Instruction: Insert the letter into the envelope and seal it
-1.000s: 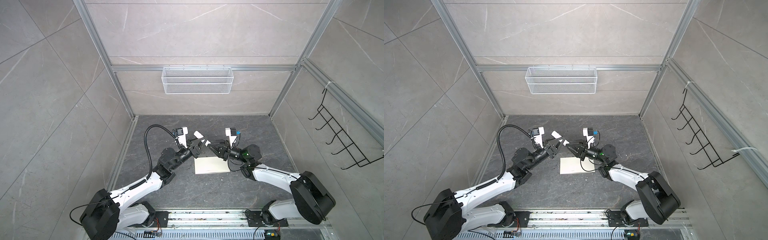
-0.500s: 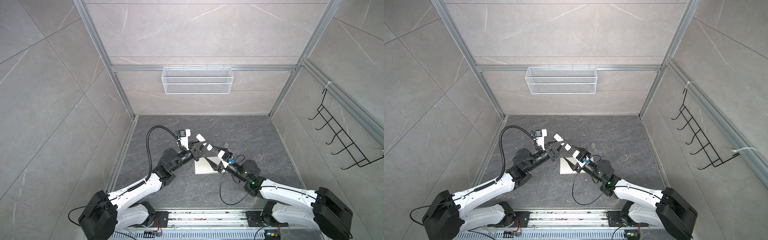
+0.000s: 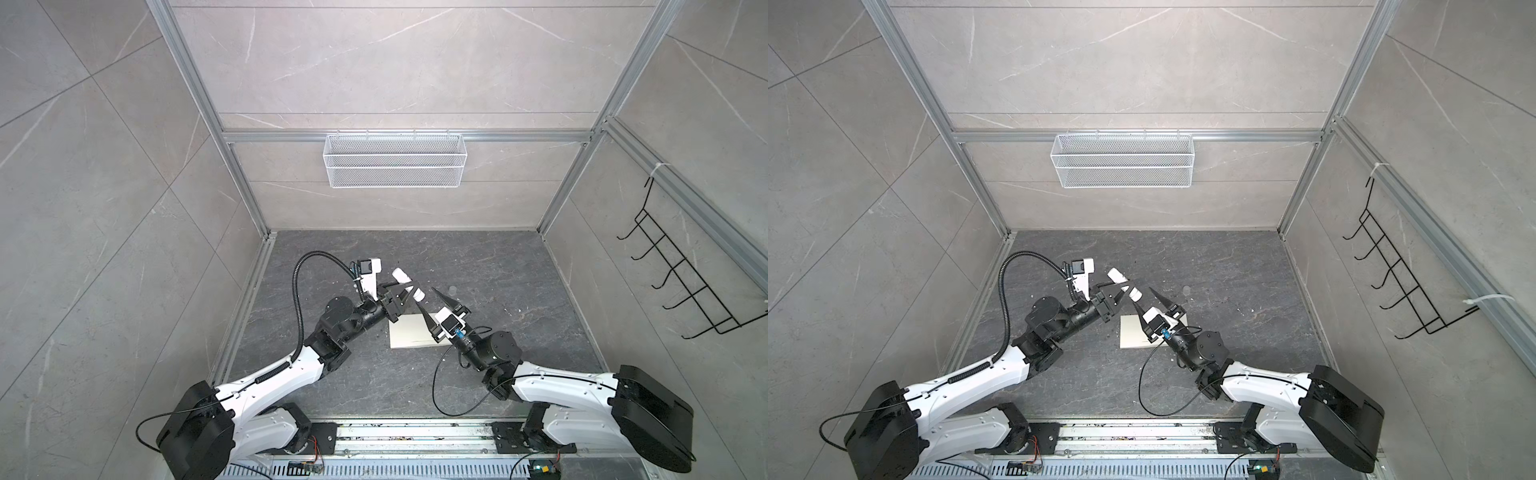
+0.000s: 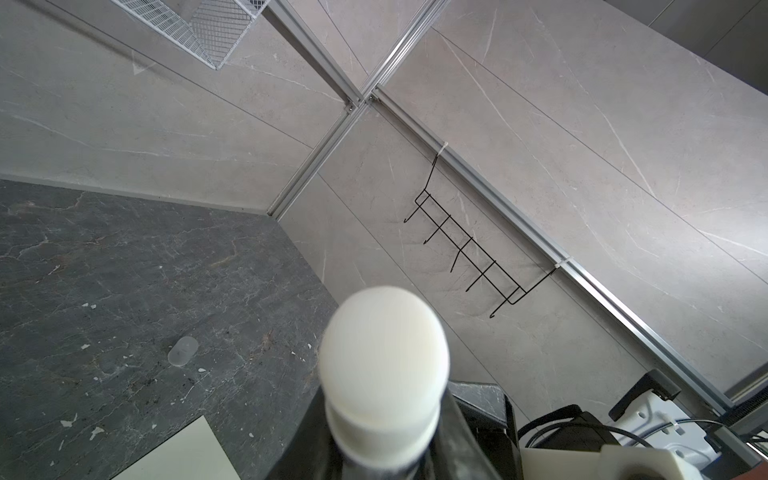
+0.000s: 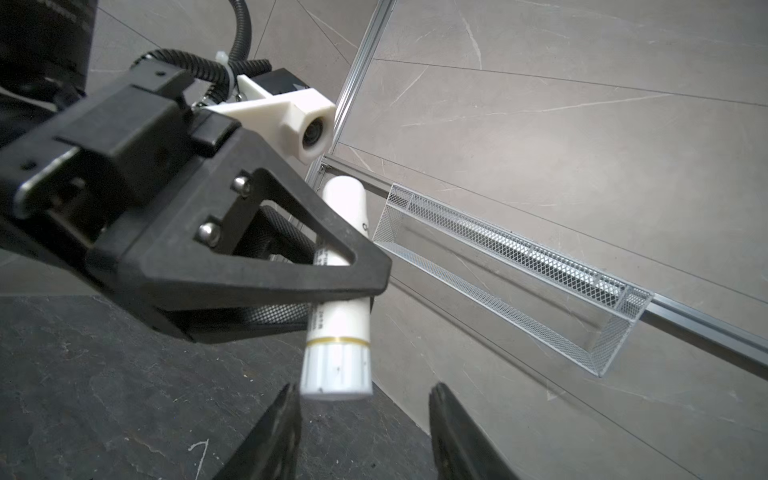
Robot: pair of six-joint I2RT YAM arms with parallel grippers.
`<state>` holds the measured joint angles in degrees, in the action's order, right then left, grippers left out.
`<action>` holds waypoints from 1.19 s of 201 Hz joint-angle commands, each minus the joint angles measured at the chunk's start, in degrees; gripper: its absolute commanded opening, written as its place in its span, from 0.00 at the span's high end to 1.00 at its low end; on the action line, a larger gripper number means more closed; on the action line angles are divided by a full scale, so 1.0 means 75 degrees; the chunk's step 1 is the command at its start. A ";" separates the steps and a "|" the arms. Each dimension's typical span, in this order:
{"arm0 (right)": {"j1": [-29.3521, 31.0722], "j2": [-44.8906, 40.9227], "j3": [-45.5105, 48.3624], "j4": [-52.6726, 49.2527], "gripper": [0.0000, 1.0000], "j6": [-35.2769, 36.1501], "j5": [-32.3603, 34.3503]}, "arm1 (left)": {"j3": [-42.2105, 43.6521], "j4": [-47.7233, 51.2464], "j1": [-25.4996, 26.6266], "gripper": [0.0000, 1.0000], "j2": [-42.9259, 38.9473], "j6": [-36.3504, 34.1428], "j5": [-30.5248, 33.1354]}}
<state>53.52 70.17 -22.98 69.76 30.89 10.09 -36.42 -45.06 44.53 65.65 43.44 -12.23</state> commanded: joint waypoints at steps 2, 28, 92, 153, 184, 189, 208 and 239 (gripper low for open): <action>0.0082 0.0105 -0.0176 0.0162 0.52 0.0082 0.0027 | -0.0229 -0.0391 0.0007 1.00 -0.0163 -0.0002 -0.0121; 0.0200 0.0245 -0.0258 0.0305 0.53 0.0145 0.0066 | -0.0230 -0.0390 0.0010 1.00 -0.0163 0.0008 -0.0129; 0.0364 0.0490 -0.0430 0.0436 0.57 0.0403 0.0143 | -0.0231 -0.0379 0.0014 1.00 -0.0163 0.0014 -0.0149; 0.0449 0.0598 -0.0498 0.0514 0.71 0.0627 0.0372 | -0.0245 -0.0403 0.0015 1.00 -0.0095 0.0045 -0.0187; 0.0461 0.0474 -0.0565 0.0282 0.81 0.0364 0.0355 | -0.0242 -0.0408 0.0011 1.00 -0.0072 0.0027 -0.0232; 0.0458 0.0446 -0.0577 0.0238 0.82 0.0225 0.0358 | -0.0242 -0.0399 0.0013 1.00 -0.0076 0.0010 -0.0240; 0.0429 0.0253 -0.0583 -0.0013 0.87 -0.0393 0.0145 | -0.0254 -0.0411 0.0015 1.00 -0.0065 -0.0061 -0.0326; -0.0266 -0.0306 -0.0793 -0.1211 0.88 -0.2553 -0.1451 | -0.0221 -0.0639 0.0009 1.00 -0.0047 -0.0179 -0.0514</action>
<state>54.85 71.42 -25.80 66.92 26.87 10.20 -36.42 -45.34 44.47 65.67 43.44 -13.19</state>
